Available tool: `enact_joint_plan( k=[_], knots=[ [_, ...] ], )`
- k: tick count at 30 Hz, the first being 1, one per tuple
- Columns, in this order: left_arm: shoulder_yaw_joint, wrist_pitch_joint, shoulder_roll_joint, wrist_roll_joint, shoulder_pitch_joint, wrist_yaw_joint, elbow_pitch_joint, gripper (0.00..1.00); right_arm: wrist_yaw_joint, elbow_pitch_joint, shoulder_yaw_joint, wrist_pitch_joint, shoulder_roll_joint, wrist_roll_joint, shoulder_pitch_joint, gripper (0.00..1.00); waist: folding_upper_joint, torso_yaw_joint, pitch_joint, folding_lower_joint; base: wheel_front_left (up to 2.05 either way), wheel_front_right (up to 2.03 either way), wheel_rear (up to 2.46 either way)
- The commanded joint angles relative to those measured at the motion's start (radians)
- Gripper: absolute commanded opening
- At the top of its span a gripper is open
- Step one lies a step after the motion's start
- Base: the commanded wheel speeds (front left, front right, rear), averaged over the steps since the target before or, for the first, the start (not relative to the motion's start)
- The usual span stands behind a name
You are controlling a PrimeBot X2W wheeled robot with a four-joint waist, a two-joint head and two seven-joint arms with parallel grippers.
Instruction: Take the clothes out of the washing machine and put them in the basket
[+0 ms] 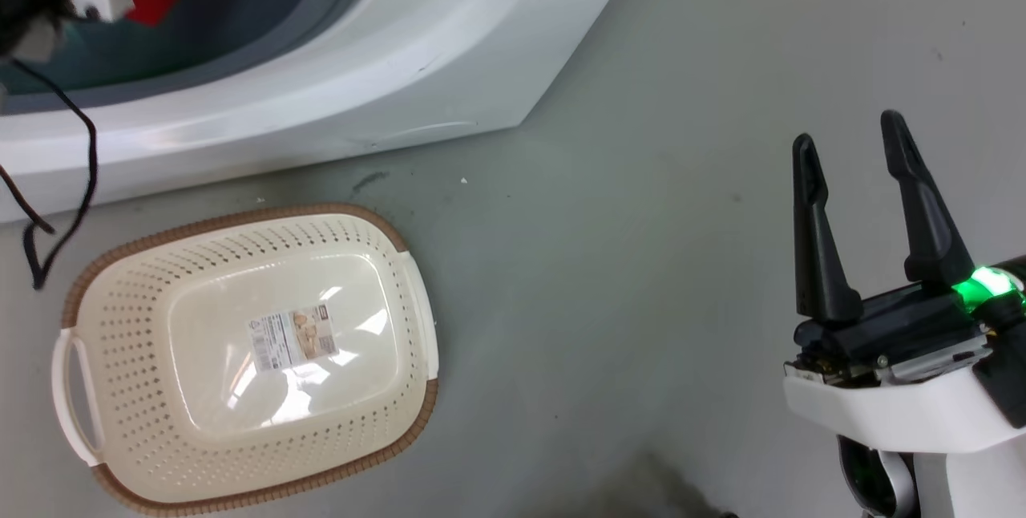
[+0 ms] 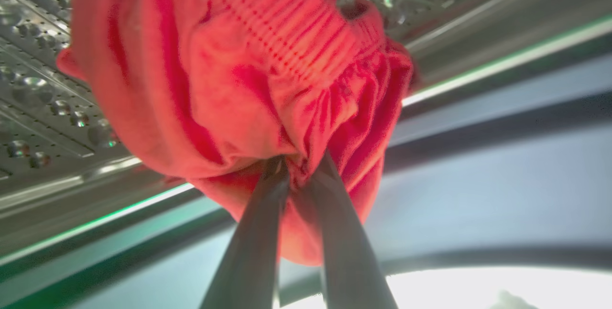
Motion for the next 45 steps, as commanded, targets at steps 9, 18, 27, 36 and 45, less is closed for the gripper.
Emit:
enact_joint_plan(
  k=[9, 18, 27, 36, 45],
  knots=[
    [-0.026, -0.124, 0.025, -0.075, 0.207, -0.001, -0.102, 0.0, 0.0, 0.027, -0.002, -0.002, 0.0, -0.027, 0.074, 1.0, 0.0, 0.034, -0.148, 0.0, 0.0, 0.0, 0.0],
    [-0.028, -0.249, 0.038, -0.091, 0.402, 0.025, -0.255, 0.0, 0.0, 0.048, -0.006, -0.002, 0.0, -0.051, 0.141, 1.0, 0.0, 0.061, -0.267, 0.0, 0.0, 0.0, 0.0],
    [-0.048, -0.306, 0.091, -0.076, 0.596, 0.107, -0.514, 0.0, 0.0, 0.069, -0.008, -0.002, 0.0, -0.079, 0.213, 1.0, 0.0, 0.098, -0.37, 0.0, 0.0, 0.0, 0.0],
    [-0.072, -0.316, 0.156, -0.098, 0.794, 0.191, -0.726, 0.0, 0.0, 0.076, -0.008, -0.002, 0.0, -0.086, 0.253, 1.0, 0.0, 0.114, -0.418, 0.0, 0.0, 0.0, 0.0],
    [-0.101, -0.326, 0.166, -0.14, 0.931, 0.209, -0.729, 0.0, 0.0, 0.081, 0.0, -0.002, 0.0, -0.099, 0.227, 1.0, 0.0, 0.103, -0.373, 0.0, 0.0, 0.0, 0.0]
  ],
)
